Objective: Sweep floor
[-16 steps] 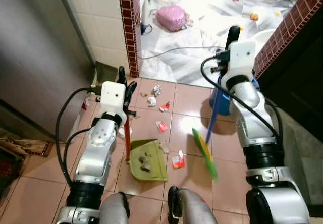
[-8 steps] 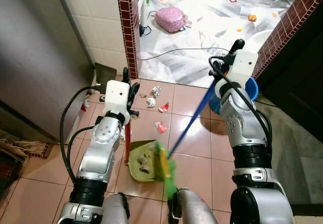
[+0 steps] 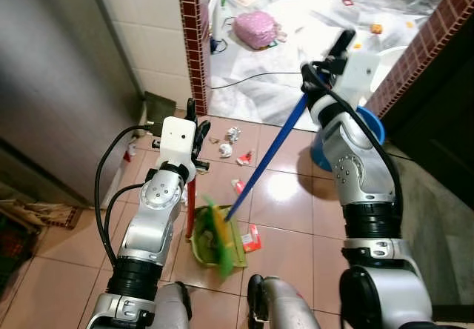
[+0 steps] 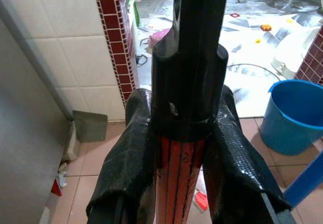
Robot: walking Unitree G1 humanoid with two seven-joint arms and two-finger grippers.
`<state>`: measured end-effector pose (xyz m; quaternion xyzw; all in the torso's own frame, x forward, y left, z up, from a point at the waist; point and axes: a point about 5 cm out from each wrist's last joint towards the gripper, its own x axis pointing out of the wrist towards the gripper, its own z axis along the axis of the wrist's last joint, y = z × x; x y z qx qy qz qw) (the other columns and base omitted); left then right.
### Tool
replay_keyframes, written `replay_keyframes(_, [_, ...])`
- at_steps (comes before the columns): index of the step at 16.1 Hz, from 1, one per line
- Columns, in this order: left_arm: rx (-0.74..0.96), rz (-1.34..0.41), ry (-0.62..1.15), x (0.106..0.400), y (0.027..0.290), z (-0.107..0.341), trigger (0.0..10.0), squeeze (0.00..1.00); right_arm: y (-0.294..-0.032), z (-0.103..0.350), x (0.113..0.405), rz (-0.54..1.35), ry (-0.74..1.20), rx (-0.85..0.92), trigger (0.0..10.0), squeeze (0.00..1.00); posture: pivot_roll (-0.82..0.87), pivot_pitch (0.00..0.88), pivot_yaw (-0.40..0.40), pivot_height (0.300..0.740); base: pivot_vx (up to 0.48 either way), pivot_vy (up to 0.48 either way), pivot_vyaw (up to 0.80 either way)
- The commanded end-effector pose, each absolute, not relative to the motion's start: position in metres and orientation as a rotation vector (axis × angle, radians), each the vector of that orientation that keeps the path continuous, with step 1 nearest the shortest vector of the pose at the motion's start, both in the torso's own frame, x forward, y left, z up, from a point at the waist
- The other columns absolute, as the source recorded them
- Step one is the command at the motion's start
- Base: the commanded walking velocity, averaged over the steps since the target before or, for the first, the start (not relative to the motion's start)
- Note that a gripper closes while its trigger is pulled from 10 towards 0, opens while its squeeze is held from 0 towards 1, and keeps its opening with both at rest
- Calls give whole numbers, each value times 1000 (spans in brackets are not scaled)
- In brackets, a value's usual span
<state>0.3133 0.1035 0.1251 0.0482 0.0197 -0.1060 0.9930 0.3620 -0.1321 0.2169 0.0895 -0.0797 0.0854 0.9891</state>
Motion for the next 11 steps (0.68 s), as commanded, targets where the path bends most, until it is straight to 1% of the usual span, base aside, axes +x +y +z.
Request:
replay_keyframes(1, [67,-226,78,309,102,115,10000,0,-132,245,359,185,-302,103,10000,0,-62,196,-6,740,0,0,0])
replay_keyframes(5, [90,-192,20,311,111,124,10000,0,-151,248,359,110,-352,-23,10000,0,-61,191,-1,740,0,0,0])
replay_keyframes(6, [102,-159,-4,310,119,130,10000,0,-159,245,358,79,-346,-62,10000,0,-62,190,1,740,0,0,0])
replay_keyframes(7, [106,-150,-11,309,122,132,10000,0,-161,244,358,70,-346,-80,10000,0,-62,191,2,740,0,0,0])
replay_keyframes(8, [107,-134,-30,306,128,138,10000,0,-167,237,357,46,-317,-116,10000,0,-63,191,3,740,0,0,0])
replay_keyframes(9, [117,-115,-57,301,136,146,10000,0,-174,225,356,14,-245,-163,10000,0,-63,191,3,740,0,0,0])
replay_keyframes(11, [115,-90,-79,291,144,156,10000,0,-178,198,353,51,-98,-96,10000,0,-50,193,5,740,0,0,0])
